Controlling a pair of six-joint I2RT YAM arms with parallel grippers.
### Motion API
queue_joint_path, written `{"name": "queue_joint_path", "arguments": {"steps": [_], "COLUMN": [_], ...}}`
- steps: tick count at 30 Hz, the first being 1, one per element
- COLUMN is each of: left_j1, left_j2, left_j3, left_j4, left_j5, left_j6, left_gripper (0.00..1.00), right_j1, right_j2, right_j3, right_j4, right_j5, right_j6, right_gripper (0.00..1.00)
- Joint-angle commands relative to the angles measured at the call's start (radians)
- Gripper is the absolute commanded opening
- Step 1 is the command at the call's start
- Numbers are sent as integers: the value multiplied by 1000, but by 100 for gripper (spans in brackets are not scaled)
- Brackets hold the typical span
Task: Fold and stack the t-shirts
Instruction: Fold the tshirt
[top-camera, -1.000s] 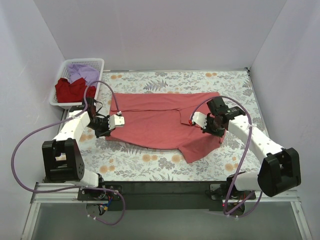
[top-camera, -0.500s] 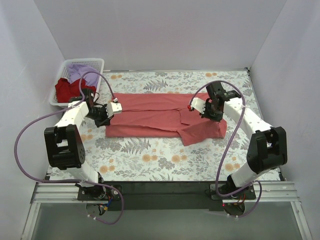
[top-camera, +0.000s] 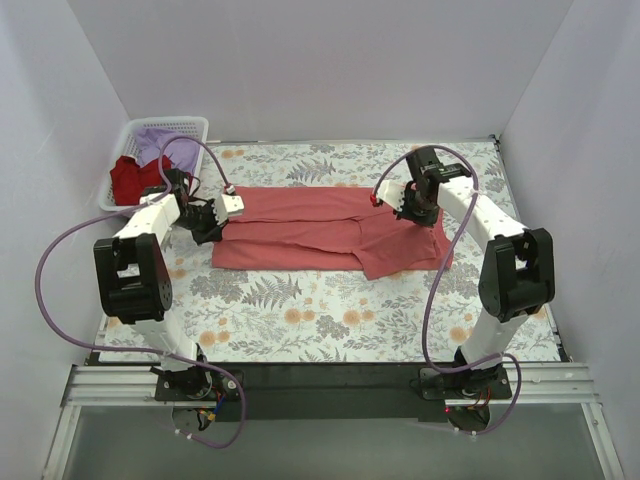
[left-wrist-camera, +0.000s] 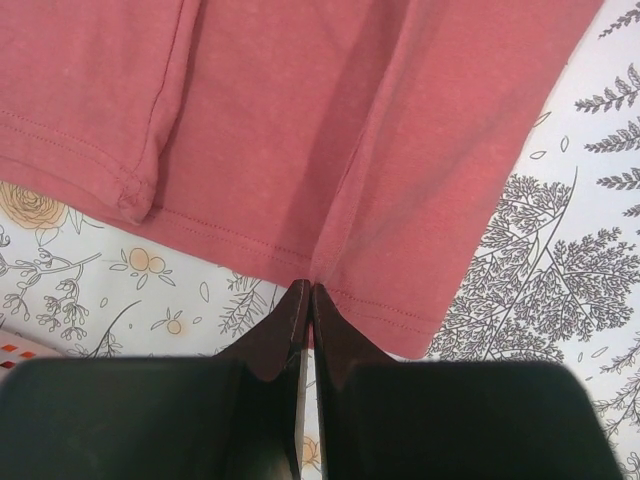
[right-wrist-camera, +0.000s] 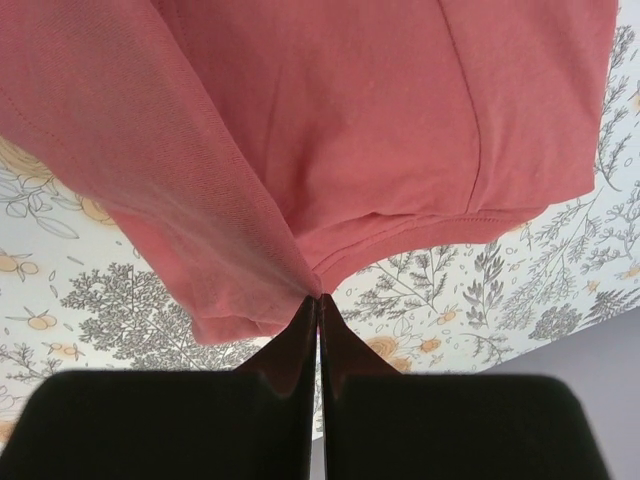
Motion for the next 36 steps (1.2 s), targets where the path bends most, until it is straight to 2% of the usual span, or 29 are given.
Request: {"name": "queue_joint_path", "arguments": {"steps": [1, 36], "left_j1": [11, 15], "left_j2": [2, 132], "left_j3": [37, 149], "left_j4": [18, 121], "left_j5": [17, 45], "left_j6": [-1, -73], "left_gripper": [0, 0], "right_j1": [-7, -59], "right_j2": [30, 182], "right_j3": [70, 194], "right_j4": [3, 13], "right_j5": [0, 0], "right_j6": [-82, -91], "right_gripper": [1, 1]}}
